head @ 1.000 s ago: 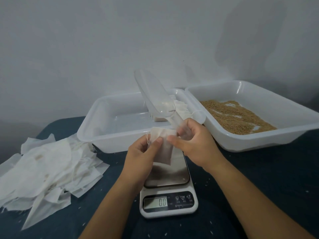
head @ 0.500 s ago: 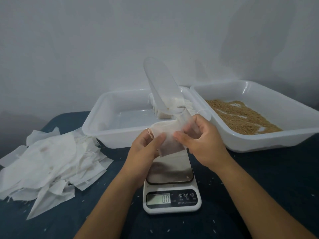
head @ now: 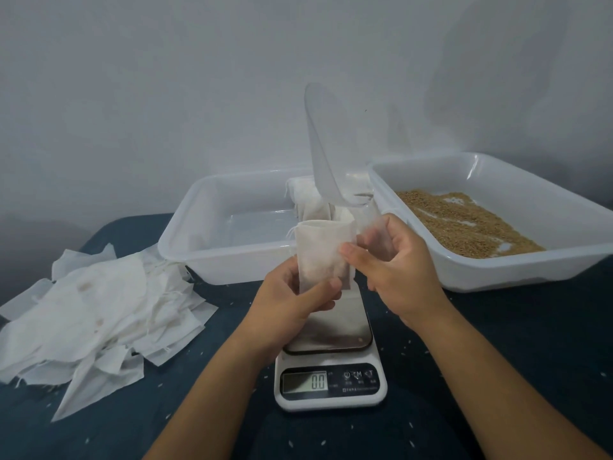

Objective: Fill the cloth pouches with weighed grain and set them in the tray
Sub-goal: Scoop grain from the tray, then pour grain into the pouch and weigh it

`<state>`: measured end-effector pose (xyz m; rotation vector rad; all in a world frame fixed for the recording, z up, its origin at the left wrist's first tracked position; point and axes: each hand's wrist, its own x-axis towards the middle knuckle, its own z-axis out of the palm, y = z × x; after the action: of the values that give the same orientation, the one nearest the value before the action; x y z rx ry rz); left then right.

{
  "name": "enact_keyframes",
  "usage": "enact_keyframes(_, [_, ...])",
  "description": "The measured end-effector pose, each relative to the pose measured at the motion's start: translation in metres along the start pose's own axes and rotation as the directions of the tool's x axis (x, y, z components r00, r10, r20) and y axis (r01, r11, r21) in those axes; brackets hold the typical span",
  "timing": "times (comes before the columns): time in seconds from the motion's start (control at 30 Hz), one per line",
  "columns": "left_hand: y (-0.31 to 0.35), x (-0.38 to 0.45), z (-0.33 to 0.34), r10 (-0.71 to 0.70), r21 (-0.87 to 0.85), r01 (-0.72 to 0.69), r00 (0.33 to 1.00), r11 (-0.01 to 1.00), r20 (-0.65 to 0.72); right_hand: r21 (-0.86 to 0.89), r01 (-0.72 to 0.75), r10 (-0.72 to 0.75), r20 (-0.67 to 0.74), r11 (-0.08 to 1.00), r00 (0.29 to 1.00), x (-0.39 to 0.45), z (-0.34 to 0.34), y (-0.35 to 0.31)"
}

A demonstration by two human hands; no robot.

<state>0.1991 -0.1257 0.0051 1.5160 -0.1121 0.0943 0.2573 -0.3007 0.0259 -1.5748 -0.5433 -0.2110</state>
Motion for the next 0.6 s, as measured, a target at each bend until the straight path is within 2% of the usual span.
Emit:
enact_keyframes(0.17, [0.002,0.001,0.0,0.06,0.058,-0.06,0.998,0.997,-0.003,0.023,0.002,-0.002,0.027,1.0,1.0,-0.001,-0.003,-0.002])
enact_keyframes(0.3, [0.003,0.004,-0.007,0.156,0.083,-0.147,0.98,0.986,-0.119,0.0,-0.008,0.008,0.085,1.0,0.996,-0.001,-0.004,-0.001])
enact_keyframes(0.4, [0.004,0.004,-0.016,0.11,0.098,-0.099,0.988,0.99,-0.112,-0.032,-0.076,0.08,0.154,0.997,0.985,0.0,-0.008,0.001])
enact_keyframes(0.5, [0.005,0.002,-0.024,-0.001,0.124,0.001,1.0,0.992,0.0,-0.168,-0.095,0.137,0.256,0.981,0.957,0.001,-0.017,0.002])
enact_keyframes(0.6, [0.0,0.003,-0.029,-0.039,0.327,0.045,0.999,0.944,-0.024,-0.39,-0.086,0.222,0.317,0.917,0.922,0.002,-0.02,0.006])
